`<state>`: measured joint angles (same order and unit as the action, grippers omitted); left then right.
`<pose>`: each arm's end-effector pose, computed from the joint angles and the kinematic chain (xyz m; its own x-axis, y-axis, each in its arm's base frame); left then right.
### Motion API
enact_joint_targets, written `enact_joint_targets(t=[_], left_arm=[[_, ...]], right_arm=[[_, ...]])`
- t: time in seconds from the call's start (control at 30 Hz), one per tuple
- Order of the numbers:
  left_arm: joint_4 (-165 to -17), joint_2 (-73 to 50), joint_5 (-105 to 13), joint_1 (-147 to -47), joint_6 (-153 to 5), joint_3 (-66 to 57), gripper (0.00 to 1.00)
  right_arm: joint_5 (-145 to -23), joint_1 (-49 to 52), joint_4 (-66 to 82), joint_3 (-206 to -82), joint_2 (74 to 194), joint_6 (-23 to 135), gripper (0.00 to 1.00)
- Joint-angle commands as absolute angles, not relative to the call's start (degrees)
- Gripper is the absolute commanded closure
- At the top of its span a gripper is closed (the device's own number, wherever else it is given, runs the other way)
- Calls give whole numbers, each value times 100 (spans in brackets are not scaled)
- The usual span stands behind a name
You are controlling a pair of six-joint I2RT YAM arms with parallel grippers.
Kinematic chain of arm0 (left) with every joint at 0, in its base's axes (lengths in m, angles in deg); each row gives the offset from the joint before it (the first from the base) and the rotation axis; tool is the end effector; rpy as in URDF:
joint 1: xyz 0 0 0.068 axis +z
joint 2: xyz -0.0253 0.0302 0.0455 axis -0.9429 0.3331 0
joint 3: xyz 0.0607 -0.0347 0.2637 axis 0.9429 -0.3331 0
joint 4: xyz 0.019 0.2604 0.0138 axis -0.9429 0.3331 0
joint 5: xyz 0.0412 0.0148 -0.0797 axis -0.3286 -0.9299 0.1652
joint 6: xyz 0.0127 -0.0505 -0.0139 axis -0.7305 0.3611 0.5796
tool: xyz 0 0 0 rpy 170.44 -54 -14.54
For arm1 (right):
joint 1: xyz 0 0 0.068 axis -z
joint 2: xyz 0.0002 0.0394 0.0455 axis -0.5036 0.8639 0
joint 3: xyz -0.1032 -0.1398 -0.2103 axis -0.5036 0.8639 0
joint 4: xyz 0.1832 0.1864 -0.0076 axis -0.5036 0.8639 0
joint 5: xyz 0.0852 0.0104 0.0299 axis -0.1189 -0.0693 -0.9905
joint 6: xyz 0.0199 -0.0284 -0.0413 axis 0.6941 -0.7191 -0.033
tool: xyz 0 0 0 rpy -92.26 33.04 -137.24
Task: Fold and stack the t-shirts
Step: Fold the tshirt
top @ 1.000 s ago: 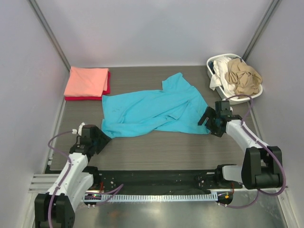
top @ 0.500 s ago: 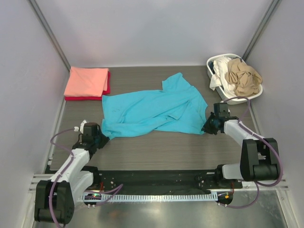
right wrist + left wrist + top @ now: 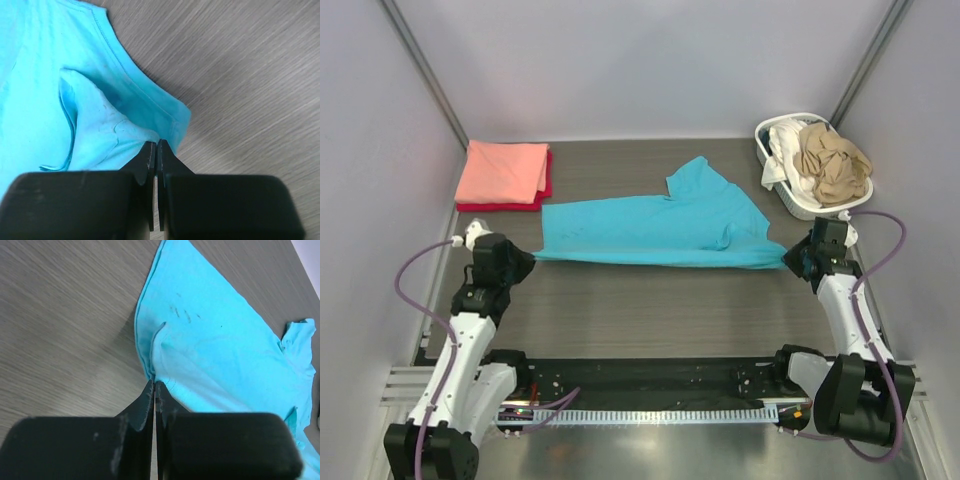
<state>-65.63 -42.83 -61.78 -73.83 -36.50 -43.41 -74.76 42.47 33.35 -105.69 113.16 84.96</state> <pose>0.1737 -0.0052 0.2478 -0.3320 -0.7263 -0.6019 -0.4602 0.6817 -0.5688 0.2057 -0.0455 0.2202 -0.4639 0.6975 -0.5461 0.6131 0.6978 0.3705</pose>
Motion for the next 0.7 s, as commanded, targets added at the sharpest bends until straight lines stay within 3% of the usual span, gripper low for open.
enact_joint_targets(t=[0.0, 0.13, 0.17, 0.2, 0.23, 0.27, 0.33, 0.43, 0.53, 0.67], left_arm=[[-6067, -4526, -6210, -7327, -3633, -4630, 100], [-5839, -4999, -5946, -7370, -3326, -5159, 100], [-5856, -5079, -5946, -7492, -3246, -5220, 86], [-5803, -5141, -5850, -7572, -3175, -5247, 71], [-5786, -5220, -5736, -7581, -3027, -5256, 43], [-5785, -5247, -5717, -7590, -3008, -5239, 33], [-5654, -5247, -5726, -7581, -3164, -4934, 20], [-5294, -5133, -5884, -7590, -3490, -4249, 15], [-5092, -4809, -5630, -7581, -4175, -3685, 15], [-4547, -4246, -5436, -7582, -5212, -2736, 14]], right_arm=[[-7085, 4298, 3710, -10321, 11074, 8678, 99], [-7216, 4290, 3710, -9968, 10951, 8828, 99], [-7260, 4290, 3727, -9950, 10942, 8863, 94], [-7278, 4290, 3745, -9941, 10899, 8950, 71], [-7305, 4290, 3797, -9950, 10846, 9029, 41], [-7279, 4290, 3798, -9976, 10785, 9091, 26], [-7156, 4290, 3815, -10055, 10547, 9135, 13], [-7313, 4281, 3763, -10318, 10345, 9013, 10], [-7831, 4114, 3456, -10503, 10327, 8838, 14], [-7719, 3219, 3147, -10854, 10816, 8766, 17]])
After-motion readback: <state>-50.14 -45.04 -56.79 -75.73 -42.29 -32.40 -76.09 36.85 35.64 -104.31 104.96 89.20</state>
